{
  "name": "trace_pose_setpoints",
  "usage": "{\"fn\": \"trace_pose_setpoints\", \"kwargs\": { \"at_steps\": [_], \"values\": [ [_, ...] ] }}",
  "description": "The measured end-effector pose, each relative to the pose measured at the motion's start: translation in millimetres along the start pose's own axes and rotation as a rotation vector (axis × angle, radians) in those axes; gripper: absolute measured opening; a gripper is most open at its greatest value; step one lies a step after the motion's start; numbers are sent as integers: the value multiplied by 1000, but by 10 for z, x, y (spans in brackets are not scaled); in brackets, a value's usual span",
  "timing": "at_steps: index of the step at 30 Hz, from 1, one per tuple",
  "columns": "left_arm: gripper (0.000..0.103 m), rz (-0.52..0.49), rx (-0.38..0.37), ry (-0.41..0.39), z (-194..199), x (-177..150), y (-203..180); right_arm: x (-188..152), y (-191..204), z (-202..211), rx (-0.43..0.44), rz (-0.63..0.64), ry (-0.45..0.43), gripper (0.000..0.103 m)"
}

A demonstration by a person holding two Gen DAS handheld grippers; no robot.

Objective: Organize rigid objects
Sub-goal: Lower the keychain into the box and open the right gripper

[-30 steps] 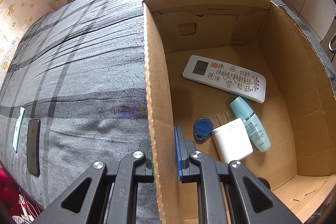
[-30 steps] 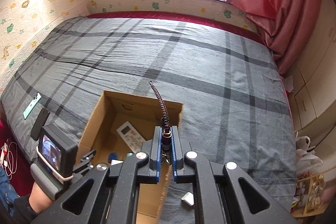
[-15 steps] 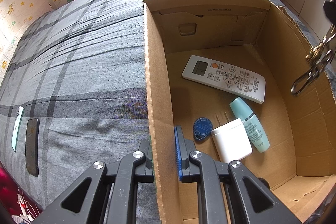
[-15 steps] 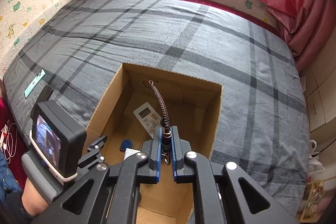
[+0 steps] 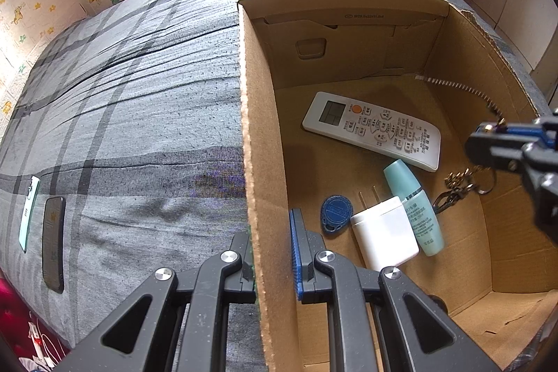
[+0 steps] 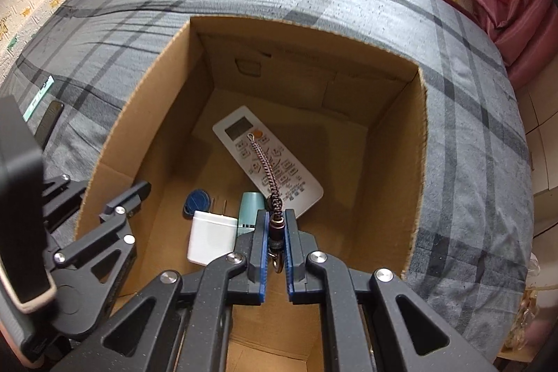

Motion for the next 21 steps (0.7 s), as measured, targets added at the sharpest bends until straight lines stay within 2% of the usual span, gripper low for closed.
{"fn": "trace_pose_setpoints", "kwargs": {
  "at_steps": [8,21],
  "values": [
    [14,0,-1,-3,6,-3,-6,-128,75,-285,-1,15,64,7],
    [14,2,-4,0,4,9,1,-140,24,-404,0,8,82,7]
  ]
}}
Point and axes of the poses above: each gripper's, at about its wrist camera, not at the fingertips, and z roughly against the way its jaws point, y to its left, x to its top, the point moved 10 cm from there along -z, roughly the way its jaws point, and after that the axes turned 8 degrees about z, right-handed, at the moved point
